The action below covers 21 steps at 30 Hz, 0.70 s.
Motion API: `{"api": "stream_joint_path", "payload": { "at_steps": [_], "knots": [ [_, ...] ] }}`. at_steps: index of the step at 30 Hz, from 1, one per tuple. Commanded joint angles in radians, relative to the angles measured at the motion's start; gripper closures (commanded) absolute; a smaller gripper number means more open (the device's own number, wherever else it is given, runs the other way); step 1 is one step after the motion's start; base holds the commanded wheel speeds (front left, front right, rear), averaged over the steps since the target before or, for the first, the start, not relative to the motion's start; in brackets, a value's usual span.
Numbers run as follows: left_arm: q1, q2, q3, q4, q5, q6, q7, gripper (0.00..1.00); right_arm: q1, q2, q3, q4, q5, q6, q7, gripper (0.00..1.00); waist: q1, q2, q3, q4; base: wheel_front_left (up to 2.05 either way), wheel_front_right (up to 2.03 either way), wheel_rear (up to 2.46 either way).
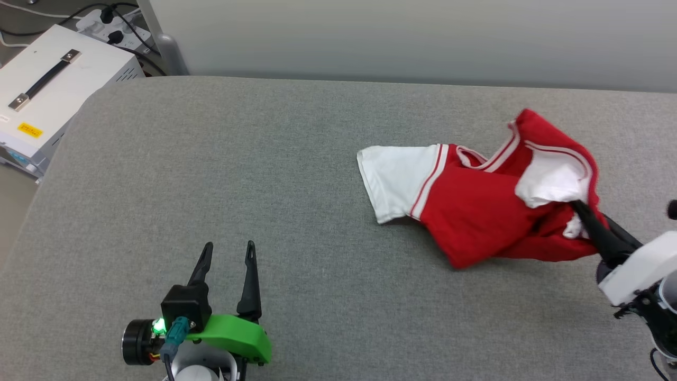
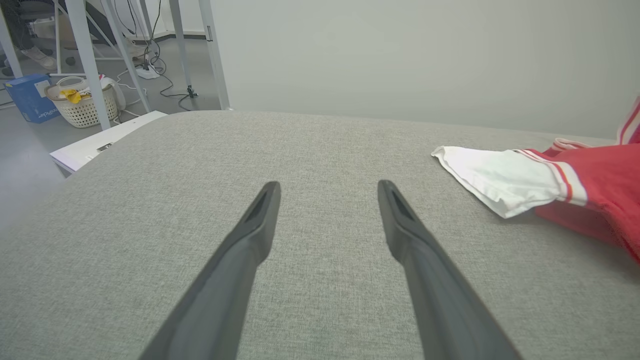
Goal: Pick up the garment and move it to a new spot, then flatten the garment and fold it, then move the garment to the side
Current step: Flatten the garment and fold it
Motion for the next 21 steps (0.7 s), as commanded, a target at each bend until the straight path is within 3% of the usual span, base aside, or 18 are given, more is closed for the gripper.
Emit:
{"api": "stream_joint_path", "payload": {
  "at_steps": [1, 9, 14, 18, 21],
  "knots": [
    [0.012, -0.004, 0.001, 0.003, 0.006, -0.004, -0.006, 0.0, 0.021, 0.014, -0.048, 0.033, 0.026, -0.001, -0.017, 1.0, -0.0001, 0.0049, 0.002, 0.0, 0.0, 0.0, 0.0],
    [0.018, -0.004, 0.004, 0.013, 0.004, -0.003, -0.006, 0.0, 0.039, 0.11, -0.39, 0.297, 0.107, -0.001, -0.115, 1.0, -0.0001, 0.0049, 0.008, 0.006, 0.0, 0.0, 0.0],
    [0.019, -0.004, 0.001, 0.019, 0.002, -0.002, -0.006, 0.0, -0.019, 0.142, -0.622, 0.557, 0.123, -0.001, -0.164, 1.0, -0.0001, 0.0049, 0.011, 0.007, 0.0, 0.0, 0.0],
    [0.015, -0.004, -0.002, 0.024, 0.0, -0.001, -0.006, 0.0, -0.072, 0.12, -0.723, 0.765, 0.094, -0.001, -0.189, 1.0, -0.0001, 0.0049, 0.014, 0.012, 0.0, 0.0, 0.0],
    [0.015, -0.004, 0.001, 0.025, -0.001, 0.0, -0.006, 0.0, -0.105, 0.116, -0.726, 0.82, 0.064, -0.001, -0.198, 1.0, -0.0001, 0.0049, 0.013, 0.011, 0.0, 0.0, 0.0]
  ]
}}
